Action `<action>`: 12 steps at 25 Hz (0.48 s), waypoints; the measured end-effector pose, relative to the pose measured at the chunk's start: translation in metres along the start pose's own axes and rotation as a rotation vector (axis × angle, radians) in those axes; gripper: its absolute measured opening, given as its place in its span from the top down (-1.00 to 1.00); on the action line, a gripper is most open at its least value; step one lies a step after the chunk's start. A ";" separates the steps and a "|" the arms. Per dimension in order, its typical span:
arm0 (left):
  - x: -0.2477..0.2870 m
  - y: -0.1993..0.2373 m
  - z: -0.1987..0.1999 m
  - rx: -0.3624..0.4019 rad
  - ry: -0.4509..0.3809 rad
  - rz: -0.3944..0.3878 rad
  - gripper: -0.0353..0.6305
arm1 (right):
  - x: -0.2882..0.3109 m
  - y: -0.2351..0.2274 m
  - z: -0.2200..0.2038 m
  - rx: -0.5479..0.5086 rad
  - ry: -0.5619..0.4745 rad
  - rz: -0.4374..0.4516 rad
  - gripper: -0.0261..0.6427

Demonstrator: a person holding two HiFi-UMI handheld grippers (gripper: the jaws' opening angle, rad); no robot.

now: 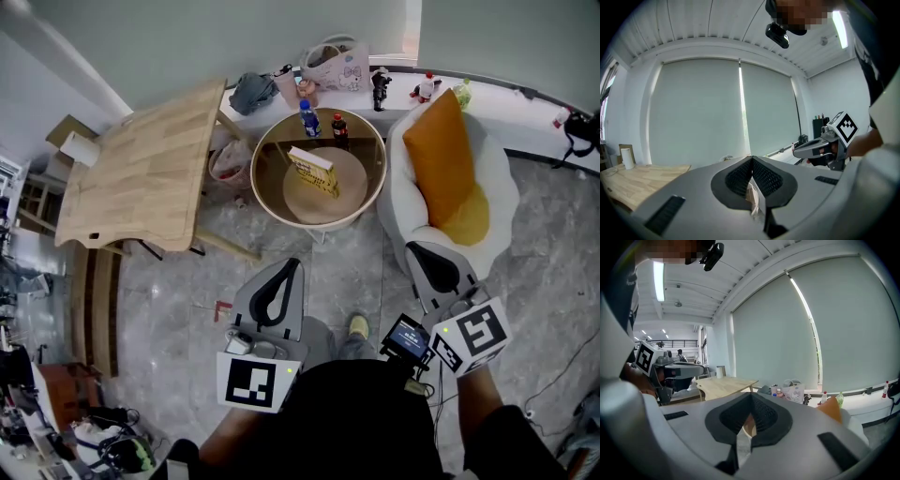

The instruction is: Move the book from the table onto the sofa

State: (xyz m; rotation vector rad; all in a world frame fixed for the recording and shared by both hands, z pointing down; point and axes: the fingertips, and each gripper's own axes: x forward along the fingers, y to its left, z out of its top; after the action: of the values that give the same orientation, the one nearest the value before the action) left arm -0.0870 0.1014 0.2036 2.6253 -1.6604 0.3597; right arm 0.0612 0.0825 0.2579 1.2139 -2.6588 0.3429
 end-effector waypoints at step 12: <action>-0.015 0.000 0.007 0.017 -0.025 0.014 0.87 | -0.008 0.011 0.003 -0.019 -0.016 -0.002 0.89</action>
State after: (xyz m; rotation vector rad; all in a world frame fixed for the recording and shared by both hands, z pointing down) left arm -0.0920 0.1135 0.1933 2.6416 -1.6918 0.3445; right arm 0.0575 0.0947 0.2515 1.2182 -2.6678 0.3078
